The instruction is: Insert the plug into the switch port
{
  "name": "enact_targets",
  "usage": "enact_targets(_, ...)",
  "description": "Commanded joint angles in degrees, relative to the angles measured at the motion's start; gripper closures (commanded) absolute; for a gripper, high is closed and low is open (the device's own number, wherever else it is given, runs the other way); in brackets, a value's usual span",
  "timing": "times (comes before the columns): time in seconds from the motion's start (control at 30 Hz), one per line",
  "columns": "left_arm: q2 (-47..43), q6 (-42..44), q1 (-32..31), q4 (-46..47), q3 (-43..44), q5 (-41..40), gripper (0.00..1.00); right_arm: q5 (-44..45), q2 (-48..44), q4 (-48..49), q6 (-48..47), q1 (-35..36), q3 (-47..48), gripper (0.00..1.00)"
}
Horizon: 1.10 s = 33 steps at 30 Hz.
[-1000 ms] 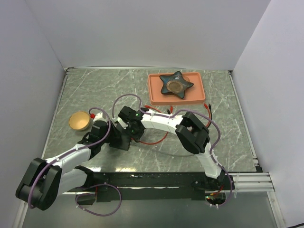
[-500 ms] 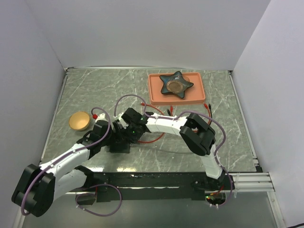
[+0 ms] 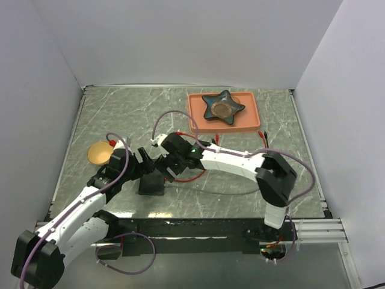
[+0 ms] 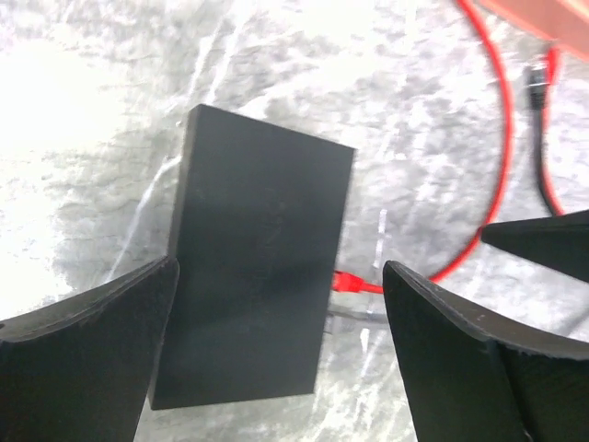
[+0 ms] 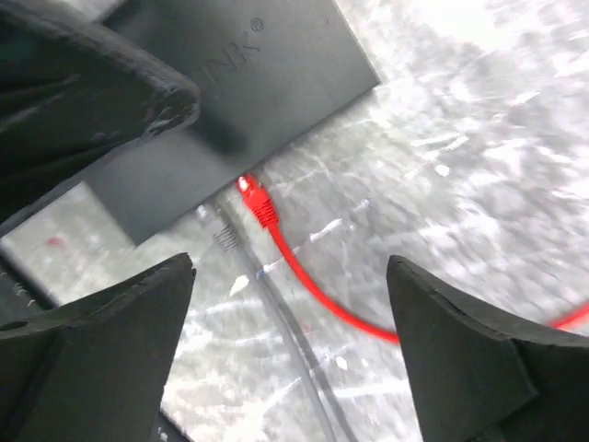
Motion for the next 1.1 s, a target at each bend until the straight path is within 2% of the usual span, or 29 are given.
enact_targets(0.0,-5.73,-0.42,0.19,0.28,2.81,2.07,0.01,4.13,-9.37,1.27,2.07,-0.42,-2.86,0.01)
enact_targets(0.17,-12.86,-0.33,0.19,0.81,2.72,3.57,0.01,5.19,-18.25,4.26,5.58,-5.96,-10.05,0.01)
enact_targets(0.2,-15.48,-0.41,0.19,0.72,2.63,3.57,0.04,5.63,-19.66,5.22,6.11,-6.75,-11.56,0.01)
enact_targets(0.3,-20.14,-1.03,0.28,0.9,2.28,1.91,0.04,6.51,-25.54,8.92,9.53,-10.44,-17.36,0.01)
enact_targets(0.43,-23.5,-1.29,0.28,0.72,1.93,1.99,0.04,10.11,-34.06,13.22,12.61,-14.31,-24.13,0.02)
enact_targets(0.53,-24.12,-1.03,0.28,-0.25,2.37,0.68,0.04,10.55,-36.63,14.55,14.2,-17.3,-27.21,0.03)
enact_targets(0.83,-22.8,-1.47,0.28,0.98,2.37,2.87,0.04,9.15,-32.25,13.84,14.99,-20.2,-26.34,0.04)
enact_targets(1.07,-24.12,-1.47,0.19,0.99,3.15,5.32,0.04,12.84,-26.71,15.24,16.75,-22.92,-25.72,0.08)
